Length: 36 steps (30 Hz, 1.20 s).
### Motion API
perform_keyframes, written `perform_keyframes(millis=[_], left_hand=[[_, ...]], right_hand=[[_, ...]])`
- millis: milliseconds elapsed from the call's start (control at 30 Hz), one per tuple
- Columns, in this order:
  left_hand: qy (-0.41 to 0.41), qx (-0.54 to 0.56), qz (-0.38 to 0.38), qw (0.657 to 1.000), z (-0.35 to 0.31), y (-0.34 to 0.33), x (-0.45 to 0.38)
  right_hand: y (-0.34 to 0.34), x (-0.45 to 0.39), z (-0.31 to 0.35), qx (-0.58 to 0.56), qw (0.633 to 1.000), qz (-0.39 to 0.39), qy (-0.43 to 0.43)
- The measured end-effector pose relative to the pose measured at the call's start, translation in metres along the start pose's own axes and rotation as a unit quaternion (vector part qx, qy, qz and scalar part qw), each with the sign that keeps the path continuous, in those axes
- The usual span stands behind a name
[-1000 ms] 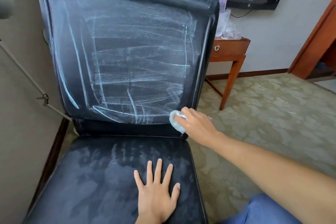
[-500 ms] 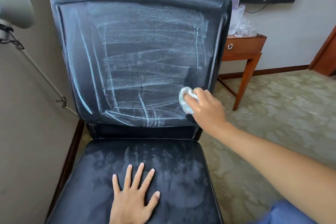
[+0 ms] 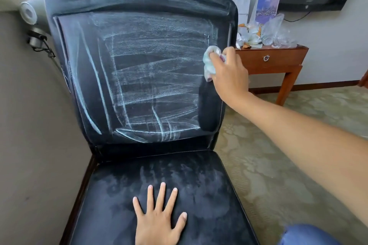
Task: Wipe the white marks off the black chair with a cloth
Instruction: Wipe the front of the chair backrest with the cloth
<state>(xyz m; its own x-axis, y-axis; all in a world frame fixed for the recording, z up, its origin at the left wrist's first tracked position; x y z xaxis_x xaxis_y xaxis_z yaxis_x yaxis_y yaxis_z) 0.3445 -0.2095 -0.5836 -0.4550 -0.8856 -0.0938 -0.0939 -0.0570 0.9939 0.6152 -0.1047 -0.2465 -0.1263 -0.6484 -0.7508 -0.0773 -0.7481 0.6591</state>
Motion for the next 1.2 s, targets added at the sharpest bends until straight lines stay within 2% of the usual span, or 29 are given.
perform_keyframes(millis=[33, 100, 233, 333, 400, 467, 567, 667, 833, 933, 1067, 1200], left_hand=[[-0.005, -0.007, -0.003, 1.0, 0.0, 0.001, 0.0], [-0.02, -0.017, 0.001, 1.0, 0.001, 0.006, -0.003], [-0.091, -0.05, 0.048, 0.993, 0.026, 0.027, -0.013], [-0.107, -0.08, 0.072, 0.988, 0.063, 0.047, -0.021], [-0.105, -0.097, 0.047, 0.989, 0.086, 0.062, -0.027], [-0.103, -0.093, -0.006, 0.99, 0.102, 0.085, -0.036], [-0.086, -0.082, -0.132, 0.984, 0.112, 0.137, -0.057], [-0.049, -0.081, -0.199, 0.975, 0.121, 0.173, -0.073], [-0.033, -0.084, -0.218, 0.972, 0.134, 0.178, -0.073], [-0.02, -0.081, -0.238, 0.968, 0.14, 0.181, -0.069], [0.029, -0.089, -0.205, 0.974, 0.162, 0.172, -0.072], [0.02, -0.11, -0.179, 0.977, 0.179, 0.161, -0.077]], right_hand=[[-0.006, 0.001, 0.004, -0.006, 1.0, -0.014, 0.002], [-0.03, 0.026, 0.015, -0.017, 0.999, 0.01, 0.027], [-0.08, 0.11, 0.035, 0.009, 0.967, 0.152, 0.202], [-0.09, 0.116, 0.035, 0.075, 0.948, 0.157, 0.268], [-0.083, 0.1, 0.032, 0.117, 0.938, 0.124, 0.302], [-0.069, 0.076, 0.026, 0.136, 0.946, 0.068, 0.286], [-0.047, 0.035, 0.028, 0.125, 0.973, -0.015, 0.194], [-0.046, 0.019, 0.051, 0.06, 0.992, -0.011, 0.113], [-0.065, 0.026, 0.128, -0.053, 0.992, 0.093, 0.069], [-0.076, 0.024, 0.182, -0.081, 0.987, 0.08, 0.116], [-0.08, 0.022, 0.232, -0.073, 0.982, 0.068, 0.163], [-0.073, 0.021, 0.213, -0.006, 0.976, 0.048, 0.213]])
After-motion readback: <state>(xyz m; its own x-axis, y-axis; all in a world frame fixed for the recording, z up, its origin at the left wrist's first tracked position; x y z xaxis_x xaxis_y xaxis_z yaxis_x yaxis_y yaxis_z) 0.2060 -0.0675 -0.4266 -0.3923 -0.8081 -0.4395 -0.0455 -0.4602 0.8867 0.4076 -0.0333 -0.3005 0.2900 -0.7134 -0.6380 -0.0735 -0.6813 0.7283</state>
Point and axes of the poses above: each hand's wrist, its own x-axis away from the middle knuckle, its own y-axis out of the back of the hand, z = x × y, the point moved 3 cm from there along -x, towards the middle knuckle, and after that the axes turned 3 degrees about -x, right-handed, at the moved point
